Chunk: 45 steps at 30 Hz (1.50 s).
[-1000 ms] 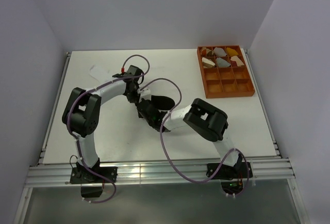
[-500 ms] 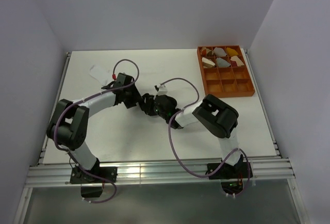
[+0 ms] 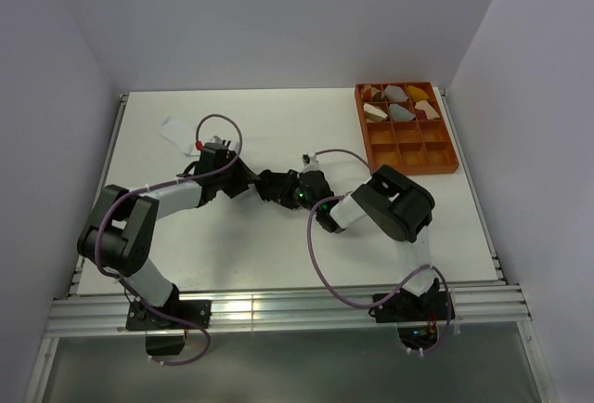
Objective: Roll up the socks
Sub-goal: Roll the sock at the center of the board.
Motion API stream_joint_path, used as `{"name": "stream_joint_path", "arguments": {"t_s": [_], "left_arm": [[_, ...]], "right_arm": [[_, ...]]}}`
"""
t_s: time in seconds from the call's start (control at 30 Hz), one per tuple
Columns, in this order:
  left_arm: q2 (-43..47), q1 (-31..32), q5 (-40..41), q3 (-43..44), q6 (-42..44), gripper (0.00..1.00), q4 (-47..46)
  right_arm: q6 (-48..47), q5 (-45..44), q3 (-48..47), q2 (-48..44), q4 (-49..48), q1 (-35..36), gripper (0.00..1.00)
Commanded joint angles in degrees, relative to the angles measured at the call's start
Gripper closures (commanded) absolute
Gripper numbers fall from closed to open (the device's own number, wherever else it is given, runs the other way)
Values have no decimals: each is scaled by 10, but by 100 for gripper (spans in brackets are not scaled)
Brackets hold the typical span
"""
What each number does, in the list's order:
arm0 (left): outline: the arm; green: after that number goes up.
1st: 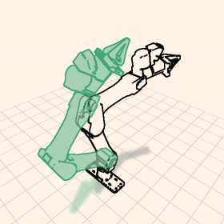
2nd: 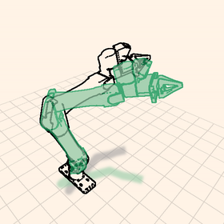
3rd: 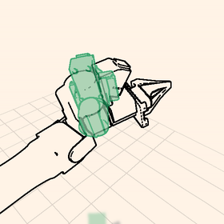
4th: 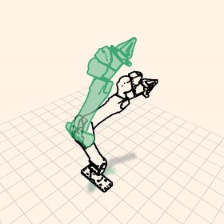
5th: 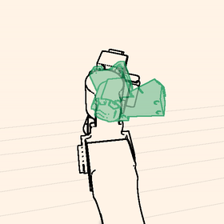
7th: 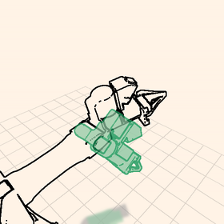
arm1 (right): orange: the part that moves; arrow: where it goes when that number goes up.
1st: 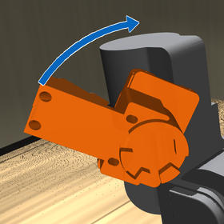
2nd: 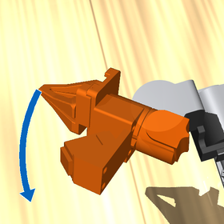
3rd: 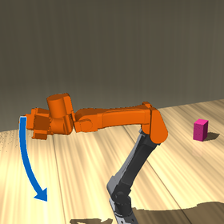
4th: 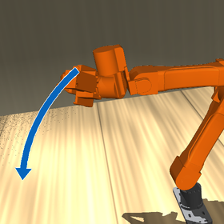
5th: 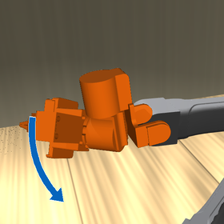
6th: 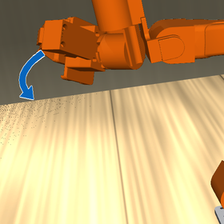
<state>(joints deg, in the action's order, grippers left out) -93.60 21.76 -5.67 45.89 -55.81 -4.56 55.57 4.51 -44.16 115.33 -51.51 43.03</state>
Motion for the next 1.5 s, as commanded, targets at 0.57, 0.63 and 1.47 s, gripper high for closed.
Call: {"name": "stream_joint_path", "arguments": {"t_s": [0.57,0.63,1.47], "left_arm": [[-59,-1,-52,-35,-35,49,-136],[-65,0,-58,-41,-36,47,-147],[-73,-21,-73,-93,-33,38,-228]], "right_arm": [[109,40,35,47,-41,-13,100],[115,42,35,50,-47,-13,100],[136,52,42,65,-66,-20,100]]}}
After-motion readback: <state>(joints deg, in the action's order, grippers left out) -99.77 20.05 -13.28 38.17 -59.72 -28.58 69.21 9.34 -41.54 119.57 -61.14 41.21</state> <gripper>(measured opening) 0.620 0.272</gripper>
